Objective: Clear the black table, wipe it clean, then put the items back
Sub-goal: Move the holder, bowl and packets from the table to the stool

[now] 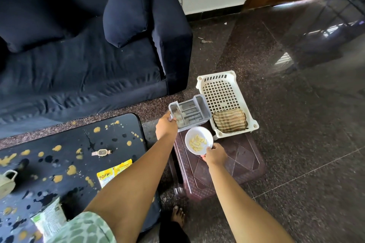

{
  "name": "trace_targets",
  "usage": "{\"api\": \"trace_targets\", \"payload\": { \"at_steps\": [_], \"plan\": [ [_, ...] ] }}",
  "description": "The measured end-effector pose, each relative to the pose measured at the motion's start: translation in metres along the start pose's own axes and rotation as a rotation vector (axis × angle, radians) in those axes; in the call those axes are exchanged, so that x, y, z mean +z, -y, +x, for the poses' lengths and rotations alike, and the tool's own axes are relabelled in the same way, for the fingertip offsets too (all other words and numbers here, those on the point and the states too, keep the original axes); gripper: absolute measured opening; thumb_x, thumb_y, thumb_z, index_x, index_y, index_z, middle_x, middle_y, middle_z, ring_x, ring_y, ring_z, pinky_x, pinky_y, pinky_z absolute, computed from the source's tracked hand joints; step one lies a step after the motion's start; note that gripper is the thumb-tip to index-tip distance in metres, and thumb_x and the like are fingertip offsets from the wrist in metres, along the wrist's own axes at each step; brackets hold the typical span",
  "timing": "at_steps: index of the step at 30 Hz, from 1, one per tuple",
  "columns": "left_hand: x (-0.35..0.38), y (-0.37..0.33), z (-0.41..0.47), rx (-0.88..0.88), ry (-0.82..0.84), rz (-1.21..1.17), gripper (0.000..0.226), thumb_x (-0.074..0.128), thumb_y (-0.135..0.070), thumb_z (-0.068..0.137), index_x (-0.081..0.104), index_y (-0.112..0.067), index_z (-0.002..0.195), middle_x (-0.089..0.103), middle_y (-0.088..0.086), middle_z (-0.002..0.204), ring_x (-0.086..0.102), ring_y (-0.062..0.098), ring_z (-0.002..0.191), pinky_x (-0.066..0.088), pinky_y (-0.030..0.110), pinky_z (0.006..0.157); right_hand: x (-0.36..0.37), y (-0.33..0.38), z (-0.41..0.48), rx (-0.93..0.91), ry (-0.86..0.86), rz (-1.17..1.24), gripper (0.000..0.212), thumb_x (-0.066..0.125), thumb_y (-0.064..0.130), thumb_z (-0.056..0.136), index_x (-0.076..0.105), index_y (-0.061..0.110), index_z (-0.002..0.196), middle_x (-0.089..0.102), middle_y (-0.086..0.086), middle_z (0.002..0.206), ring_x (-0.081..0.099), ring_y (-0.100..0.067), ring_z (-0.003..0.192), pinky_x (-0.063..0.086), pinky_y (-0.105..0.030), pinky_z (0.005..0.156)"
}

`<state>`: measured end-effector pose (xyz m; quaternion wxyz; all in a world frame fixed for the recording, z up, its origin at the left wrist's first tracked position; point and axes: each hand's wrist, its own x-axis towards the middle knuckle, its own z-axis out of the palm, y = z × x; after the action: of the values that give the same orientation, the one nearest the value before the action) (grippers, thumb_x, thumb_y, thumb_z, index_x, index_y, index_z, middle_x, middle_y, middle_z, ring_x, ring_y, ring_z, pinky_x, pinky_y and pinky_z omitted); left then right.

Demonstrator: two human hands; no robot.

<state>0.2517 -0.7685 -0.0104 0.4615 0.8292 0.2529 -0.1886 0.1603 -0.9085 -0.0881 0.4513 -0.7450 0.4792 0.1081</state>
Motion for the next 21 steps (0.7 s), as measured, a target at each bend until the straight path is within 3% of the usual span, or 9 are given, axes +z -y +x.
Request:
{"api": "trace_targets", "payload": {
  "at_steps": [6,9,12,14,17,21],
  "plan": [
    [-0.005,-0.003,0.006,0.020,0.078,0.076,0.047,0.043,-0.021,0.098,0.037,-0.026,0.145,0.056,0.007,0.134,0.061,0.029,0.106,0.050,0.034,0.084,-0.002,0.009,-0.002,-0.014,0.029,-0.064,0.017,0.051,0.013,0.085,0.058,0.009,0.101,0.066,-0.019,0.102,0.065,-0.040,0.089,0.055,-0.052,0.077],
    [-0.013,0.003,-0.003,0.000,0.125,0.078,0.055,0.045,-0.034,0.098,0.027,-0.021,0.149,0.045,0.005,0.145,0.051,0.029,0.123,0.042,0.036,0.096,-0.008,0.019,-0.021,0.021,-0.010,-0.128,0.031,0.049,0.028,0.089,0.047,0.007,0.112,0.061,-0.021,0.112,0.064,-0.040,0.093,0.055,-0.053,0.077],
    [-0.033,0.017,-0.018,-0.056,0.125,0.046,0.057,0.049,-0.038,0.094,0.032,-0.020,0.146,0.049,0.006,0.142,0.050,0.028,0.124,0.041,0.033,0.095,-0.014,0.038,-0.068,0.026,-0.021,-0.223,0.036,0.045,0.030,0.094,0.041,0.006,0.120,0.059,-0.019,0.119,0.061,-0.040,0.099,0.051,-0.046,0.082],
    [-0.052,0.032,-0.029,-0.091,0.076,-0.014,0.051,0.053,-0.034,0.092,0.042,-0.019,0.140,0.054,0.006,0.136,0.053,0.028,0.122,0.043,0.032,0.098,-0.005,0.048,-0.097,-0.025,0.052,-0.261,0.035,0.043,0.027,0.096,0.041,0.006,0.124,0.057,-0.020,0.121,0.056,-0.039,0.106,0.045,-0.040,0.083],
    [-0.096,0.065,-0.042,-0.148,-0.041,-0.192,0.039,0.056,-0.027,0.090,0.055,-0.017,0.127,0.063,0.003,0.123,0.056,0.024,0.117,0.042,0.029,0.096,0.034,0.057,-0.136,-0.186,0.175,-0.263,0.026,0.047,0.018,0.094,0.050,0.008,0.117,0.059,-0.018,0.118,0.055,-0.038,0.108,0.043,-0.039,0.086],
    [-0.184,0.136,-0.061,-0.224,-0.284,-0.357,0.027,0.056,-0.023,0.092,0.060,-0.017,0.118,0.064,-0.004,0.104,0.058,0.015,0.098,0.042,0.025,0.083,0.108,0.062,-0.188,-0.428,0.350,-0.436,0.022,0.052,0.015,0.091,0.057,0.010,0.112,0.065,-0.014,0.111,0.059,-0.034,0.104,0.040,-0.032,0.073]
  ]
}}
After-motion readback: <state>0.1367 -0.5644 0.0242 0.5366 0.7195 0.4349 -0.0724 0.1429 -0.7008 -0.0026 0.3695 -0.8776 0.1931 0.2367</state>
